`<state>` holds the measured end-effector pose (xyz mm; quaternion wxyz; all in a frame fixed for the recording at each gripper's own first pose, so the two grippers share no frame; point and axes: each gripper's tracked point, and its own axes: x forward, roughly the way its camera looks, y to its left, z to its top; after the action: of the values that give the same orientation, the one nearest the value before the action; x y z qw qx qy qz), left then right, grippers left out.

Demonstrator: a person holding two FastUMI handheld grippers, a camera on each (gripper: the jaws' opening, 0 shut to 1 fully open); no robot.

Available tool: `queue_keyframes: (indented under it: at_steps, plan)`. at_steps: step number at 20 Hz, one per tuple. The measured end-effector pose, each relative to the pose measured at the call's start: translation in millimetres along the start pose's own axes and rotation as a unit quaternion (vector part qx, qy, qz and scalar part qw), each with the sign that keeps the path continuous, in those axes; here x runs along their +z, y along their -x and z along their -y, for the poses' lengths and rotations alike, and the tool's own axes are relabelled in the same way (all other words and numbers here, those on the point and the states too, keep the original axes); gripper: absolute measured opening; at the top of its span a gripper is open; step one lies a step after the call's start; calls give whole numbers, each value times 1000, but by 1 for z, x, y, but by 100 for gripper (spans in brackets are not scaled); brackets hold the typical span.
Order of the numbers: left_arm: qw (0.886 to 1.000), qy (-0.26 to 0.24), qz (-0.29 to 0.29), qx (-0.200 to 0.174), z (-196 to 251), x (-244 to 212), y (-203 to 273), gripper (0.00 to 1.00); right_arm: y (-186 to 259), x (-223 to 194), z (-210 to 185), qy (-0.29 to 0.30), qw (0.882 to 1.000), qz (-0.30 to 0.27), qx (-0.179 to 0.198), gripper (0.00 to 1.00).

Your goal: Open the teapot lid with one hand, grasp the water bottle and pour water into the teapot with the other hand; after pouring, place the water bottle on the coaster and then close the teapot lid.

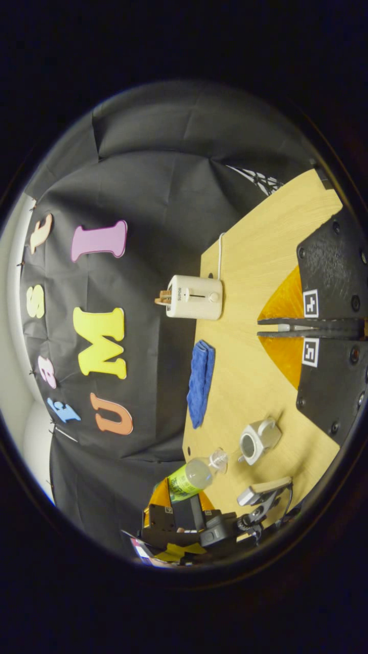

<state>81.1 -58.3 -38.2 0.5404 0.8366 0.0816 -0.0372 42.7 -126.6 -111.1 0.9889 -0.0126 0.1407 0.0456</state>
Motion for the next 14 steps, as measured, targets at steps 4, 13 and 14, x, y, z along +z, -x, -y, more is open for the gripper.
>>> queue_keyframes:
  at_steps: [4,13,14]
  plan:
    - [1000,20,4,-5,3,2,2,74,1,2,-1,0,1000,1,-1,0]
    - [989,140,15,-41,30,-2,6,74,4,7,-5,3,1000,3,-3,0]
    - [986,161,14,-46,36,-4,8,77,4,8,-7,3,1000,3,-4,0]
